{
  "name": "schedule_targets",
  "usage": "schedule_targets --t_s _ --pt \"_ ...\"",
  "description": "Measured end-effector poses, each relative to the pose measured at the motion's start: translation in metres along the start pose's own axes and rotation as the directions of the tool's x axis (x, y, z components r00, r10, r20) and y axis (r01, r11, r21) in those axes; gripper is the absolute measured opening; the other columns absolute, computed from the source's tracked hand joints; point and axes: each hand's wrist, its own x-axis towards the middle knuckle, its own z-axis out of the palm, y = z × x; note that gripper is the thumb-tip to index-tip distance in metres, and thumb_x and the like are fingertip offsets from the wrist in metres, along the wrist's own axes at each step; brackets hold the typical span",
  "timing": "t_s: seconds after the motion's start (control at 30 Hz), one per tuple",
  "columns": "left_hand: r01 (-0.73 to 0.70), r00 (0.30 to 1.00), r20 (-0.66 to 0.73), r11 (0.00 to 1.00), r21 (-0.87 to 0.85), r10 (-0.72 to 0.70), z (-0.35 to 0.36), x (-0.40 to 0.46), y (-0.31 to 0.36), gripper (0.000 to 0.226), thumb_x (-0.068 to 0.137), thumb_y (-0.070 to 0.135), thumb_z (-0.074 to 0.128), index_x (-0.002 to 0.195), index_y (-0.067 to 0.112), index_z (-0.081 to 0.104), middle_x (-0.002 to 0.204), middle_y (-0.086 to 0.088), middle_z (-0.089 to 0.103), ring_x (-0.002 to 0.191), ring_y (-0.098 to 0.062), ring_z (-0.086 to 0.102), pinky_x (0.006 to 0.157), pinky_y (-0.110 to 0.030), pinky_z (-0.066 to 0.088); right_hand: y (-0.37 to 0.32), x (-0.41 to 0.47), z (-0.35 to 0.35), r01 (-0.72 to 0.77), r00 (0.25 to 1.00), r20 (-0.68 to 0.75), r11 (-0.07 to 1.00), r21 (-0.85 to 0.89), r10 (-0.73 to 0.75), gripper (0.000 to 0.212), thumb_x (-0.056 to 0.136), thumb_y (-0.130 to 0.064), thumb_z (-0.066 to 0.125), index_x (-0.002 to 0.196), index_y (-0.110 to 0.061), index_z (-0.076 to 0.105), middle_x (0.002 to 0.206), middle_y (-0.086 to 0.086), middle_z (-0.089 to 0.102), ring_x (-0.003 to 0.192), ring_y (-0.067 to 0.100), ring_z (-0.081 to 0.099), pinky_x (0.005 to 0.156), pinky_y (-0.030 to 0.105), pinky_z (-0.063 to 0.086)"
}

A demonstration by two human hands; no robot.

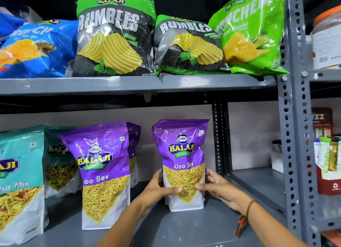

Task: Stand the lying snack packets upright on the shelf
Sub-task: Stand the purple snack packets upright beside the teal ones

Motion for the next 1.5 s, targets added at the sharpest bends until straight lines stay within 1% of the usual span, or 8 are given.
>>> schedule_targets --t_s 0.33,0.57,0.7,0.93,1.07,1.2,1.3,1.5 --pt "0.055 0.998 -0.033 0.997 0.053 -0.053 0.0 -0.001 -0.015 0.099 0.044 0.02 0.099 0.13 0.015 0.05 0.122 -0.004 0.073 0.114 -0.021 0.069 0.102 -0.045 0.053 0.002 -0.002 0.014 0.004 0.993 0.115 1.0 -0.02 -0.002 0.063 0.072 0.011 0.077 0.128 -0.001 0.052 0.126 0.02 0.068 0.12 0.036 0.062 0.107 0.052 0.046" --pt "0.028 0.999 -0.034 0.997 0.065 -0.026 0.004 -0.019 -0.014 0.099 0.045 0.024 0.099 0.131 0.017 0.05 0.121 0.0 0.073 0.111 -0.013 0.071 0.092 -0.031 0.058 0.008 -0.01 0.012 -0.005 0.99 0.142 1.0 -0.014 0.007 0.078 0.066 0.003 0.085 0.133 -0.006 0.048 0.125 0.014 0.07 0.117 0.03 0.066 0.101 0.044 0.052" --pt "-0.066 0.976 -0.195 0.987 0.145 0.094 0.015 -0.035 -0.004 0.1 0.039 0.048 0.096 0.127 0.029 0.052 0.117 0.007 0.072 0.103 -0.003 0.07 0.08 -0.016 0.056 -0.003 -0.015 0.021 0.152 0.979 -0.118 0.982 -0.111 -0.165 0.124 0.046 -0.032 0.096 0.149 -0.025 0.027 0.148 -0.001 0.048 0.132 0.013 0.049 0.113 0.039 0.039" --pt "-0.313 0.524 -0.565 0.761 0.568 0.637 -0.028 -0.091 0.049 0.041 0.06 0.068 0.075 0.09 0.045 0.06 0.074 0.014 0.067 0.068 -0.002 0.065 0.061 -0.009 0.049 -0.041 -0.032 0.104 0.497 0.505 -0.319 0.572 -0.652 -0.802 0.094 0.057 -0.063 0.077 0.139 -0.04 0.037 0.129 -0.033 0.04 0.121 -0.016 0.036 0.103 0.001 0.024" --pt "-0.234 0.395 -0.683 0.786 0.572 0.614 -0.099 -0.123 0.064 0.04 0.062 0.064 0.076 0.087 0.046 0.051 0.077 0.012 0.062 0.068 -0.002 0.06 0.063 -0.021 0.05 -0.04 -0.033 0.178 0.532 0.561 -0.176 0.515 -0.672 -0.809 0.073 0.068 -0.053 0.076 0.132 -0.037 0.046 0.129 -0.021 0.05 0.121 0.006 0.049 0.103 0.023 0.038" --pt "-0.164 0.637 -0.628 0.875 0.456 0.447 -0.161 -0.141 0.036 0.076 0.059 0.037 0.091 0.12 0.027 0.046 0.111 0.008 0.059 0.097 -0.016 0.062 0.083 -0.014 0.05 -0.01 -0.012 0.223 0.351 0.871 -0.147 0.803 -0.481 -0.469 0.086 0.067 -0.036 0.085 0.14 -0.026 0.042 0.14 0.001 0.05 0.132 0.022 0.049 0.11 0.04 0.042" --pt "0.019 0.882 -0.455 0.956 0.292 0.122 -0.188 -0.139 0.008 0.118 0.054 0.026 0.094 0.151 0.013 0.029 0.144 -0.012 0.049 0.129 -0.026 0.051 0.108 -0.039 0.045 0.016 0.001 0.233 0.124 0.979 -0.085 0.877 -0.464 -0.184 0.11 0.06 -0.043 0.087 0.149 -0.022 0.027 0.153 0.007 0.041 0.139 0.021 0.042 0.115 0.043 0.037" --pt "0.079 0.981 -0.189 0.986 0.149 -0.05 -0.197 -0.121 -0.014 0.102 0.049 0.023 0.095 0.137 0.018 0.043 0.095 0.018 0.077 0.083 0.007 0.072 0.064 -0.008 0.053 0.04 0.016 0.235 0.038 0.999 0.008 0.911 -0.411 -0.038 0.075 0.057 -0.041 0.088 0.121 -0.021 0.055 0.121 0.003 0.07 0.112 0.02 0.067 0.104 0.045 0.049"
